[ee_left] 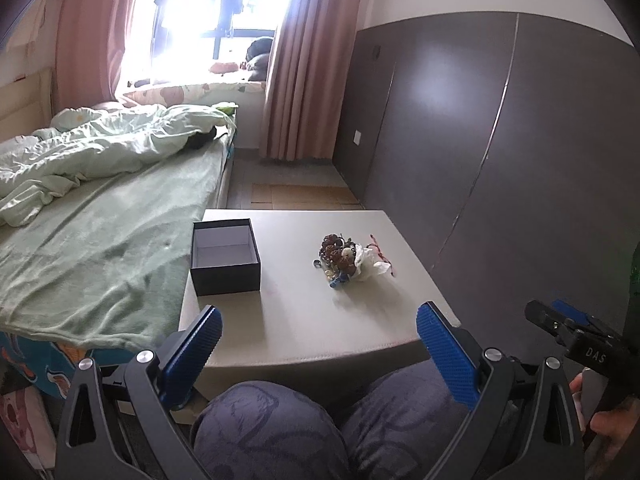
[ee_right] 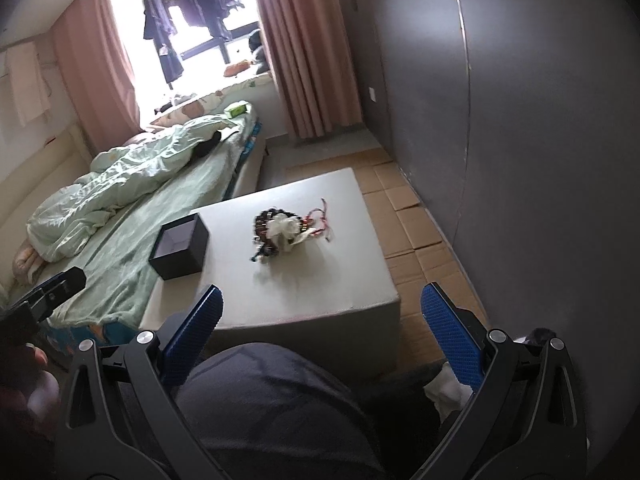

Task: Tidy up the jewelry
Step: 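Reach both tools to the jewelry pile and grasp the white cloth with the right tool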

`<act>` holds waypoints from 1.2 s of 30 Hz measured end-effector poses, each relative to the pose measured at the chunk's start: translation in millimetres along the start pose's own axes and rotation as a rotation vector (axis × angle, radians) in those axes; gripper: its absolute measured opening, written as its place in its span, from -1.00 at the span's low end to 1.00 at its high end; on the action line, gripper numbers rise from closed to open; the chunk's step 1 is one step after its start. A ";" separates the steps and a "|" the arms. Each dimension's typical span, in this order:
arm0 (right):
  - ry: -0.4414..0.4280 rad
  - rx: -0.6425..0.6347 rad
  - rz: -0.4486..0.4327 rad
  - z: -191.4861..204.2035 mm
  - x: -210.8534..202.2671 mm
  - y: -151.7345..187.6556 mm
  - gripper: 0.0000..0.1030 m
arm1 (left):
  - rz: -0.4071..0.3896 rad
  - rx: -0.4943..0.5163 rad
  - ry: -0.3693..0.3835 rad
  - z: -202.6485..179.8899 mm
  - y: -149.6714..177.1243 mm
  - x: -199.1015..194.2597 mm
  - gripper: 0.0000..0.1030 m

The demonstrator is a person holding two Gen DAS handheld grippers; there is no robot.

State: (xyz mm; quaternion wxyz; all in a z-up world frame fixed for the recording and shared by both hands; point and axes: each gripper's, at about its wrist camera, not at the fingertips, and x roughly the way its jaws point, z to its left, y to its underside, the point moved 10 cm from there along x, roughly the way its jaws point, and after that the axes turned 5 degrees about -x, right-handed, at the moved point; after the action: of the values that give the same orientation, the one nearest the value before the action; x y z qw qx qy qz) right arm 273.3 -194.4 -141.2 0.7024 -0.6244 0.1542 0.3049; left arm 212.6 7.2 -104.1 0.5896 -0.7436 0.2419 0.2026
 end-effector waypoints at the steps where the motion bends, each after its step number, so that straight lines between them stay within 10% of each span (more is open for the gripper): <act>1: 0.005 0.004 0.009 -4.2 6.9 -0.2 0.92 | 0.010 0.003 -0.001 0.8 -1.4 8.8 0.83; 24: -0.257 0.087 0.203 7.9 137.7 -22.5 0.66 | 0.234 -0.005 0.133 -0.9 -27.6 181.8 0.24; 36: -0.218 0.210 0.320 19.1 225.5 -37.7 0.66 | 0.295 -0.010 0.129 1.9 -40.0 254.9 0.24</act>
State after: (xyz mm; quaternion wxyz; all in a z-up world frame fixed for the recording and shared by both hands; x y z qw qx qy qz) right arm 466.4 -124.0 -243.1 0.7187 -0.4788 0.2055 0.4605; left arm 440.6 -14.3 -222.8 0.5331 -0.7143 0.3847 0.2399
